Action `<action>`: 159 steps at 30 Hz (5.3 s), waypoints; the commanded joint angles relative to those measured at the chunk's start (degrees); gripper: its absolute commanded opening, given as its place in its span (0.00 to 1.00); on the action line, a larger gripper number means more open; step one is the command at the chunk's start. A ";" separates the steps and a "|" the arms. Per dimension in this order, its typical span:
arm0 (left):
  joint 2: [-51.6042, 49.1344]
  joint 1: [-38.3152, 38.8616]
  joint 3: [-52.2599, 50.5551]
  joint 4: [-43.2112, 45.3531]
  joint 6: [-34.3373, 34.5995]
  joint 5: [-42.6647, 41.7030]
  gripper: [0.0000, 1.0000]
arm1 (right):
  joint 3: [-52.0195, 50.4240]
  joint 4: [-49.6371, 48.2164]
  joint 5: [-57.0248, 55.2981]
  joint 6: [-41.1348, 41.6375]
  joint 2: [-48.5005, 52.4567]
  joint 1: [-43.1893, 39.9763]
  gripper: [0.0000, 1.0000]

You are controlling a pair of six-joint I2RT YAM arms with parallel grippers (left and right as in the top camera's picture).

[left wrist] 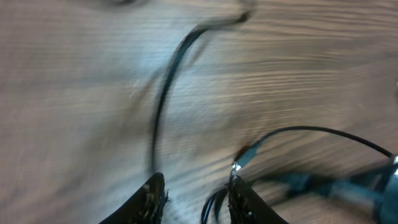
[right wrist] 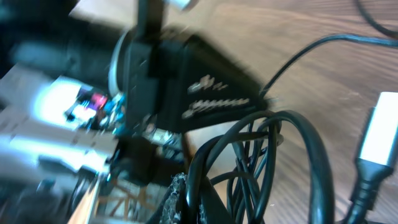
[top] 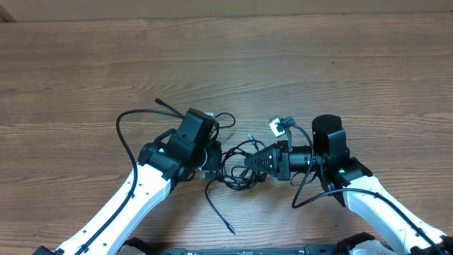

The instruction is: Untangle cables

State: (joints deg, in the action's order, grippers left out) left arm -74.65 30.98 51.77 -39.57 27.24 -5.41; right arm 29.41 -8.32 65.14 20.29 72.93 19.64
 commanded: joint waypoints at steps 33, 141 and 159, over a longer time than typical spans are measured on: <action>0.50 -10.71 -0.20 -4.11 -45.31 -33.48 0.56 | 0.22 -0.09 7.85 -5.35 -0.15 -3.63 0.04; -9.60 -6.45 -0.17 11.10 -9.14 -0.39 0.04 | 0.22 17.09 -14.47 -0.63 -0.15 -3.58 0.04; 31.26 -24.76 -0.20 3.28 -9.51 -5.55 0.04 | 0.22 31.65 -54.23 29.18 -0.15 -3.58 0.04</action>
State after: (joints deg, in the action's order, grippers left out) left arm -47.35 8.23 50.81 -36.53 17.89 -16.29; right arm 30.11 21.93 20.78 46.30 72.58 16.88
